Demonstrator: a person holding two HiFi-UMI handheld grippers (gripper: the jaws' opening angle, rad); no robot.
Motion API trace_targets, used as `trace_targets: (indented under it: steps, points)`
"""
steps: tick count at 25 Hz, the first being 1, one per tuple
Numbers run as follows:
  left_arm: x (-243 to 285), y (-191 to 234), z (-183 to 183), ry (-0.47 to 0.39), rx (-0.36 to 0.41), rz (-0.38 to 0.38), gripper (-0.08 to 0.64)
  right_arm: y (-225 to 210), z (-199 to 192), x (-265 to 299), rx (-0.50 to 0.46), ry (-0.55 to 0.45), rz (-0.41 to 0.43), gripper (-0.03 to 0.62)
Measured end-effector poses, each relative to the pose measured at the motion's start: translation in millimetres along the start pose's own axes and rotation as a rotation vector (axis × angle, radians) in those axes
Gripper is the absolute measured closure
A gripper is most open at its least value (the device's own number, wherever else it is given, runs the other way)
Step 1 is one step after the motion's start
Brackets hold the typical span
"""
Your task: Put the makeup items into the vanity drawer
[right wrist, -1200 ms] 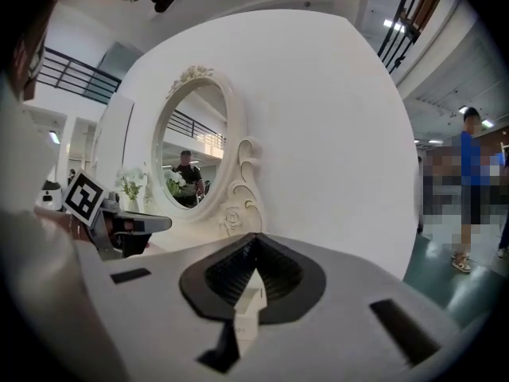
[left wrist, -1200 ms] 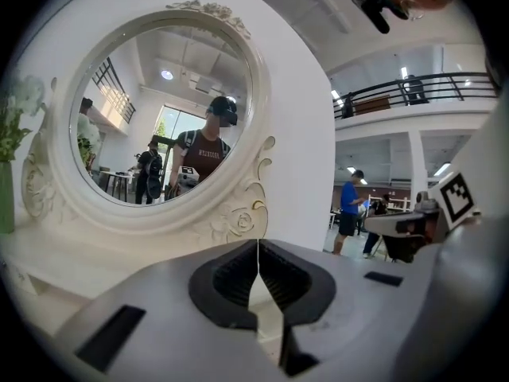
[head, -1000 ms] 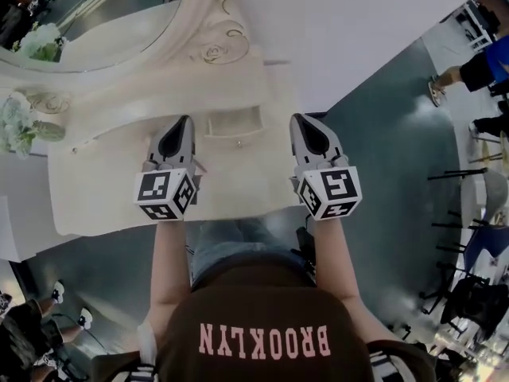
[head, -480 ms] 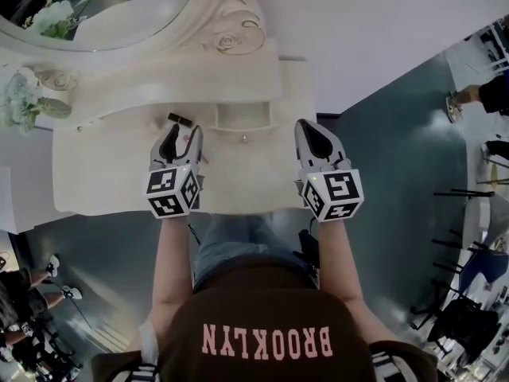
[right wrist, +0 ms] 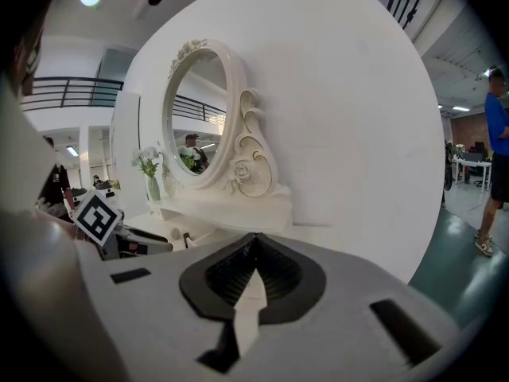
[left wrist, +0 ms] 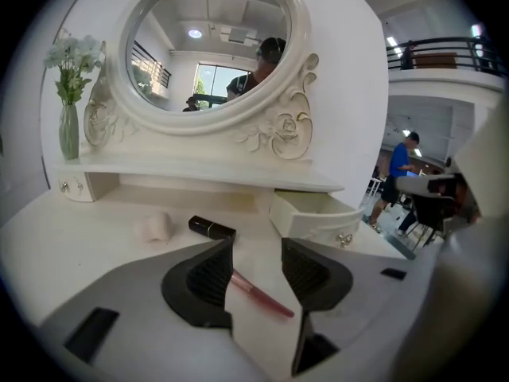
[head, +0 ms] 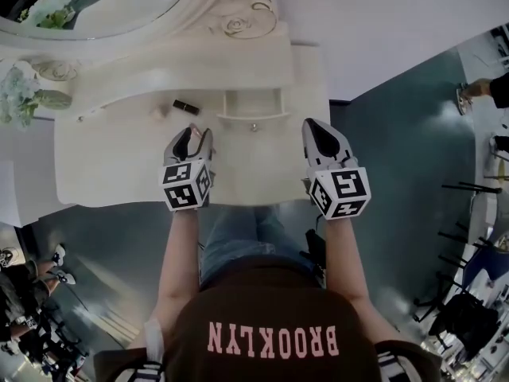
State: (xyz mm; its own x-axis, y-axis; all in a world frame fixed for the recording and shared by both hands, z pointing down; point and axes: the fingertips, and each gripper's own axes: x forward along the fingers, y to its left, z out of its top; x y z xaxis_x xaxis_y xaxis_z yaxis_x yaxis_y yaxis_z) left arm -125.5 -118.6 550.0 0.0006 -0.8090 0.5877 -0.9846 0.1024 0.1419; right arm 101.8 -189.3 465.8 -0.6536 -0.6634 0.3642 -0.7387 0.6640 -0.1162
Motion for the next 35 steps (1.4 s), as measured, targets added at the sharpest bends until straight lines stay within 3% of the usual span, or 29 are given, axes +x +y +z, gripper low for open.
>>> trace_targets:
  steps: [10, 16, 20, 22, 23, 28, 35]
  points:
    - [14.5, 7.1, -46.2, 0.139, -0.013, 0.029, 0.377, 6.2, 0.6, 11.4, -0.008, 0.011, 0.011, 0.595]
    - [18.1, 4.7, -57.4, 0.200, 0.072, 0.052, 0.390, 9.8, 7.5, 12.3, -0.019, 0.003, 0.010, 0.594]
    - [17.2, 7.2, -54.1, 0.208, 0.060, 0.058, 0.407, 12.1, 9.2, 12.7, -0.024, 0.003, 0.011, 0.594]
    - [16.4, 12.3, -54.3, 0.221, 0.048, 0.065, 0.454, 13.4, 8.8, 12.8, -0.026, 0.005, 0.012, 0.594]
    - [15.9, 14.7, -54.4, 0.228, 0.042, 0.064, 0.517, 13.9, 8.7, 12.6, -0.027, 0.005, 0.013, 0.594]
    - [13.0, 16.5, -54.2, 0.243, 0.002, 0.017, 0.520, 12.9, 12.6, 9.6, -0.027, -0.005, 0.007, 0.594]
    - [4.1, 20.0, -45.3, 0.213, 0.005, 0.024, 0.522, 13.6, 27.6, 7.5, -0.039, -0.036, 0.005, 0.594]
